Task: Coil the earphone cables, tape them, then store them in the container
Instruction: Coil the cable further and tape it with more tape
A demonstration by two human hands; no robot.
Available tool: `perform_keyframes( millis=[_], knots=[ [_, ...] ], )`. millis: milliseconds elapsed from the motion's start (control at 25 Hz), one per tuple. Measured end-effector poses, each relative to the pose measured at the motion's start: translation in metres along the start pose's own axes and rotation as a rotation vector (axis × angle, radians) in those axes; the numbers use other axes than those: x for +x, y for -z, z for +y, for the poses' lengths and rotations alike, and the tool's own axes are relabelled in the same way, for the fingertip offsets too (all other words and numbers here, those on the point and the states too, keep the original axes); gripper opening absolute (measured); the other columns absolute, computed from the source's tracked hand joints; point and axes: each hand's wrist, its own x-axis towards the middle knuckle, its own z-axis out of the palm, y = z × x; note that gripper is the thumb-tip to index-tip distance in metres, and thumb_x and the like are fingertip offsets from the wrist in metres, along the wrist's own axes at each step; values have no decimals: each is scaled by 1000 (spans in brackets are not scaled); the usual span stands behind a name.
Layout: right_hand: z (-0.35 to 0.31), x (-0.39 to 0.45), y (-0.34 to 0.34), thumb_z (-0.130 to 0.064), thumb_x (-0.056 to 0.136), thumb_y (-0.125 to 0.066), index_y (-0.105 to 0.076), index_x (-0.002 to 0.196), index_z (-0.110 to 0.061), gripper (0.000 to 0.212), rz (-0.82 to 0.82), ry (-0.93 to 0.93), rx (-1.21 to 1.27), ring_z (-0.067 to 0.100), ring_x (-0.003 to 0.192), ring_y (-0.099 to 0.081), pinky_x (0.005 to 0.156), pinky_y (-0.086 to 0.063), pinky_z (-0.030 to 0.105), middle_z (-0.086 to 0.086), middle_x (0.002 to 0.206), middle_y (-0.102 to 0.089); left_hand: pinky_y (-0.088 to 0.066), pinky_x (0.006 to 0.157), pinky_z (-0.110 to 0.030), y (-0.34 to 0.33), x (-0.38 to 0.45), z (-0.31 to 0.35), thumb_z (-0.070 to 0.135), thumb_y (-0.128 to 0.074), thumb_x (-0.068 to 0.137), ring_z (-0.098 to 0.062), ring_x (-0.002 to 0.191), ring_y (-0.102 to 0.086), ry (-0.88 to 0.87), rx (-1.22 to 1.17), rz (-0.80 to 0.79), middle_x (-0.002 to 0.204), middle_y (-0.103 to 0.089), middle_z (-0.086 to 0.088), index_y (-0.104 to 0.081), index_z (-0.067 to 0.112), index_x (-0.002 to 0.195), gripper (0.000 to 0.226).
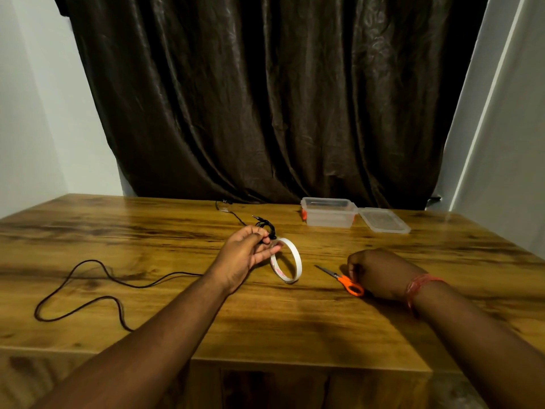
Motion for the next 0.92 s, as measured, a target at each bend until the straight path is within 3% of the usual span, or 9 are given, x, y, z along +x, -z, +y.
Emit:
perform_keyframes(
  millis=[80,200,400,520,640,720,840,920],
  knots=[
    [-6,1,0,-27,95,-57,-56,85,-22,11,-4,13,-65,17,89,-52,71,-43,29,-2,92,-58,-59,88,-40,1,0,-1,3,-43,102,-21,82,-73,3,3,-1,83,-59,-12,-58,1,93,17],
    [-13,1,-1,-22,94,-59,-57,96,-21,3,-11,22,-98,19,92,-56,78,-49,32,2,101,-60,-58,89,-41,1,0,-1,3,-43,102,-19,81,-74,8,22,4,84,-60,-11,-58,1,96,17],
    [-18,-8,-8,-26,92,-60,-63,112,-23,20,35,93,-195,21,93,-60,80,-52,33,4,107,-63,-58,90,-42,1,-1,0,4,-42,102,-18,81,-74,13,19,11,84,-62,-11,-58,1,96,18],
    [-21,-15,-18,-23,91,-59,-63,110,-23,20,94,137,-221,21,87,-59,74,-50,30,3,102,-60,-58,90,-43,0,-2,0,3,-42,102,-17,78,-74,16,15,17,84,-61,-11,-58,1,95,18],
    [-20,-21,-26,-20,93,-56,-58,103,-27,12,219,101,-87,18,78,-60,67,-51,32,0,92,-64,-57,91,-44,0,-2,1,3,-42,102,-16,77,-74,15,13,18,85,-61,-12,-59,1,95,18],
    [-19,-27,-32,-21,95,-56,-54,101,-32,12,289,37,187,16,69,-62,58,-50,31,0,82,-65,-57,91,-44,1,-1,0,3,-42,102,-17,78,-74,17,12,20,85,-61,-12,-59,1,95,18],
    [-40,-39,-29,-11,94,-61,-59,104,-29,20,393,-48,1154,20,62,-65,53,-53,34,10,86,-70,-58,89,-41,1,0,-1,4,-43,102,-20,83,-74,17,22,17,85,-61,-12,-58,1,97,17],
    [-71,-38,-23,-9,94,-61,-57,111,-16,19,364,-2,1545,21,65,-66,60,-59,35,13,89,-70,-61,83,-36,0,2,-2,5,-43,102,-18,80,-73,10,40,20,84,-61,-11,-58,1,95,17]
  ],
)
